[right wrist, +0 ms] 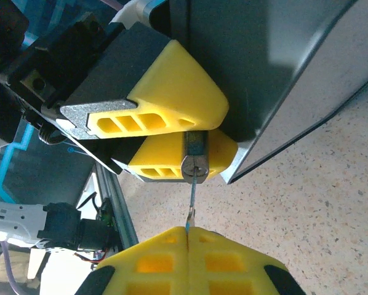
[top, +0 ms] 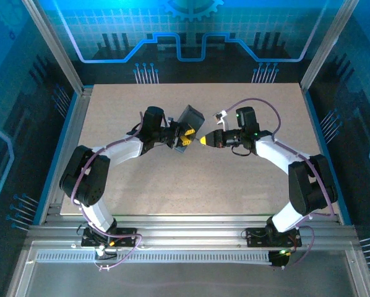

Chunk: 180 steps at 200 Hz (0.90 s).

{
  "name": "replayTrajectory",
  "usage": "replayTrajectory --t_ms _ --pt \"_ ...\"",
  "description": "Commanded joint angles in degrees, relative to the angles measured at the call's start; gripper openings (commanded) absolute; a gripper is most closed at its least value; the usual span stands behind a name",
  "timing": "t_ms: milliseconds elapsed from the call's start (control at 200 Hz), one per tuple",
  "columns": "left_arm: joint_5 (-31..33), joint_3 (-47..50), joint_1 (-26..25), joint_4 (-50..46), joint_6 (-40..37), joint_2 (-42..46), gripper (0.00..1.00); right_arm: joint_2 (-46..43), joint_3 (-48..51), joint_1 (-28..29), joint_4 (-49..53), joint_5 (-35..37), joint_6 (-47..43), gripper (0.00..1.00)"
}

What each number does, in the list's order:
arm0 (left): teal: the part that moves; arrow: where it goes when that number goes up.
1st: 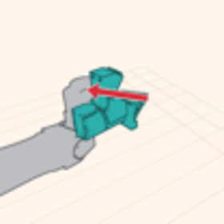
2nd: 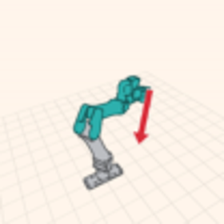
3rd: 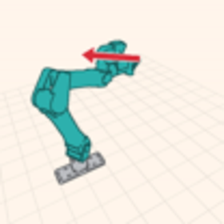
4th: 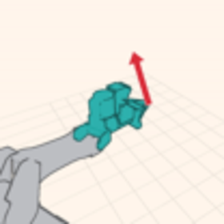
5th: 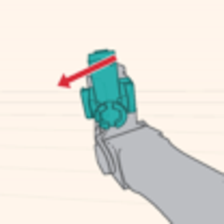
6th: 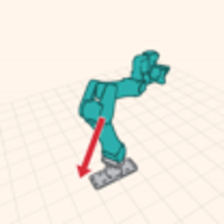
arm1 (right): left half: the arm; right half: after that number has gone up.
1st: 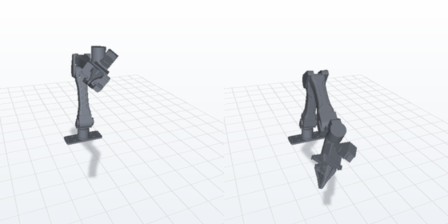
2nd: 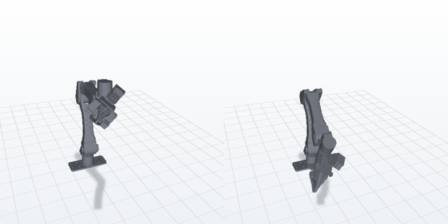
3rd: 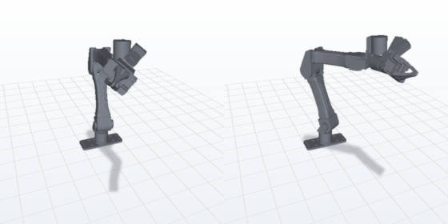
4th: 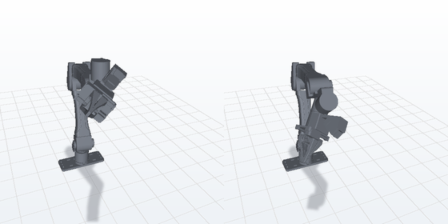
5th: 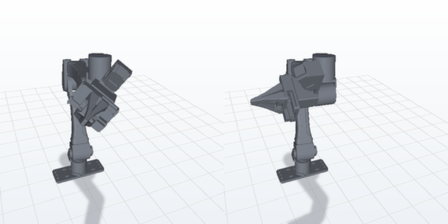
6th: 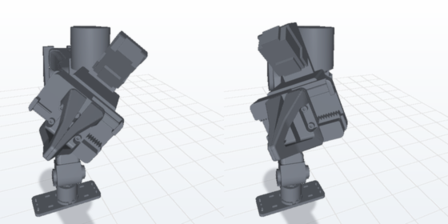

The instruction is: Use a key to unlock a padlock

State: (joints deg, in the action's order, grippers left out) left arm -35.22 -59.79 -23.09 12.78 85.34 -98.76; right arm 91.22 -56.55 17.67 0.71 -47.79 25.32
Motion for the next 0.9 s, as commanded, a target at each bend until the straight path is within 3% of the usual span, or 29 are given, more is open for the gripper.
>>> replayTrajectory --t_ms 0,605,895 --pt "-3.18 0.41 -0.86 4.21 0.74 1.9 0.0 0.82 0.32 1.67 -5.31 0.39 0.95 0.0" --pt "-4.53 0.73 -0.74 4.14 0.36 1.75 0.0 1.51 2.66 1.8 -15.14 1.2 2.98 0.0" --pt "-2.84 1.5 0.65 2.77 0.53 2.6 0.0 2.12 3.38 2.11 -14.16 -0.54 2.71 0.0"
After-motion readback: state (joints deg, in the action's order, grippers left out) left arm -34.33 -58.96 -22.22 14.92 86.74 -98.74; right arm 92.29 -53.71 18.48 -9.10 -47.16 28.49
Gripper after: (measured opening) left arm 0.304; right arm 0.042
